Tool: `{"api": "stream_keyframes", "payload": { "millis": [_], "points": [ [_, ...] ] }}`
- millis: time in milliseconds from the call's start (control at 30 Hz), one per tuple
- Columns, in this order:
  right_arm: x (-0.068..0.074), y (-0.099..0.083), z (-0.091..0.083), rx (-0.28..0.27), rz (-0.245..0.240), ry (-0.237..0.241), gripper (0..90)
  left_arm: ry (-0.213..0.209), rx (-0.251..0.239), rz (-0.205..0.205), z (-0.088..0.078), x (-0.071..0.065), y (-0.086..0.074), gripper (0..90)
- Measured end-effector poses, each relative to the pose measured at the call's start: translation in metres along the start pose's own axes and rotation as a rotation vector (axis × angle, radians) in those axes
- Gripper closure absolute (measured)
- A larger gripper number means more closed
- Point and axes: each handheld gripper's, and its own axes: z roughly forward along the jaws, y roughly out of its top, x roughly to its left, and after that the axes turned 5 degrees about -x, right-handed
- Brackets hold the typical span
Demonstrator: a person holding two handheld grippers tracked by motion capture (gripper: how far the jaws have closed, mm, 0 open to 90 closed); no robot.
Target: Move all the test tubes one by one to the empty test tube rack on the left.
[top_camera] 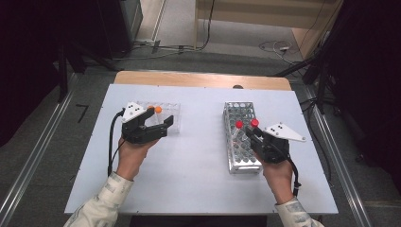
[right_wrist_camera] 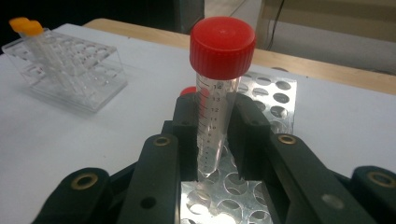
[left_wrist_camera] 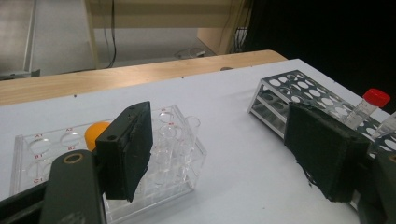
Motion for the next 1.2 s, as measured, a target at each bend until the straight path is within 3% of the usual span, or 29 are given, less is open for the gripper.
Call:
{"api": "stream_keyframes", "payload": {
  "millis": [233,633,933,1200],
  "points": [
    [0.009,0.008,-0.010,-0.021,0.000,0.053,71.2,-0.014,0.005,0.009,0.000,-0.005,0.000,24.2],
    [0.032,0.005,-0.002,0.002,-0.019,0.134,71.3,-0.049,0.012,0.022,0.002,-0.017,-0.001,24.3],
    [0.064,-0.003,0.015,0.048,-0.053,0.218,71.3,-0.112,0.022,0.032,0.002,-0.037,-0.003,24.3],
    [0.084,-0.009,0.031,0.079,-0.076,0.258,71.3,-0.188,0.047,0.064,0.000,-0.061,-0.008,24.7]
  ]
}}
